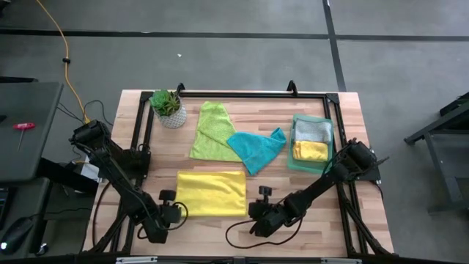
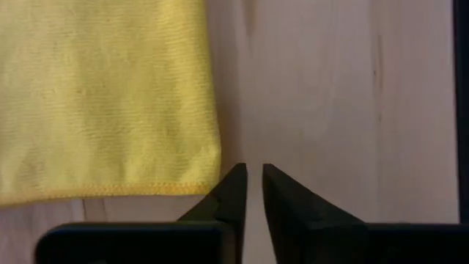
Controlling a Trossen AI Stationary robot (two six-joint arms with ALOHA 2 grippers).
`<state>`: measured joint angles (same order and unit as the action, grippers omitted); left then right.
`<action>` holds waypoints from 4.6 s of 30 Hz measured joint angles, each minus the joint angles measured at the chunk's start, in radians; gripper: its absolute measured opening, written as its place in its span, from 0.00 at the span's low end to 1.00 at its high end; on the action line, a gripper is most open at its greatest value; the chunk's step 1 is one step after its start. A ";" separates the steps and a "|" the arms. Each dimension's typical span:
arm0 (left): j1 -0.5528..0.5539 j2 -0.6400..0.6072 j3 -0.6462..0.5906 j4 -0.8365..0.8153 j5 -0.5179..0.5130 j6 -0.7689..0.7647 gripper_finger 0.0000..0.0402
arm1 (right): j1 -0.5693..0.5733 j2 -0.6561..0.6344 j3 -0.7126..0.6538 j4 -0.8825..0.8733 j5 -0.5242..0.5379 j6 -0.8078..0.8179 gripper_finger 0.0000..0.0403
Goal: Fold microfiber towels
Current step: Fold the yellow microfiber cloth
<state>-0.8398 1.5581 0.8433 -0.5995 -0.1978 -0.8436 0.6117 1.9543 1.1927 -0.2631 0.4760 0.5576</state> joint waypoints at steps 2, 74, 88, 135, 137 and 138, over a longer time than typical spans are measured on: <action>0.001 0.000 0.000 -0.015 -0.001 0.000 0.15 | 0.000 -0.002 0.000 -0.009 -0.001 -0.017 0.18; -0.018 0.131 0.112 -0.077 -0.019 0.077 0.00 | 0.003 0.093 0.269 -0.200 -0.155 -0.113 0.00; -0.001 0.025 0.114 -0.269 -0.124 0.006 0.00 | -0.059 0.093 0.304 -0.313 -0.011 -0.036 0.00; 0.177 0.048 -0.039 -0.382 -0.320 -0.307 0.02 | -0.181 0.093 0.151 -0.388 0.093 0.360 0.05; 0.177 0.048 -0.043 -0.391 -0.312 -0.290 0.05 | -0.180 0.093 0.150 -0.402 0.096 0.342 0.11; 0.179 0.048 -0.043 -0.399 -0.312 -0.283 0.07 | -0.180 0.095 0.152 -0.407 0.105 0.330 0.14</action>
<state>-0.6611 1.6062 0.8001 -0.9988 -0.5096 -1.1263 0.4320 2.0490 1.3450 -0.6697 0.5809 0.8877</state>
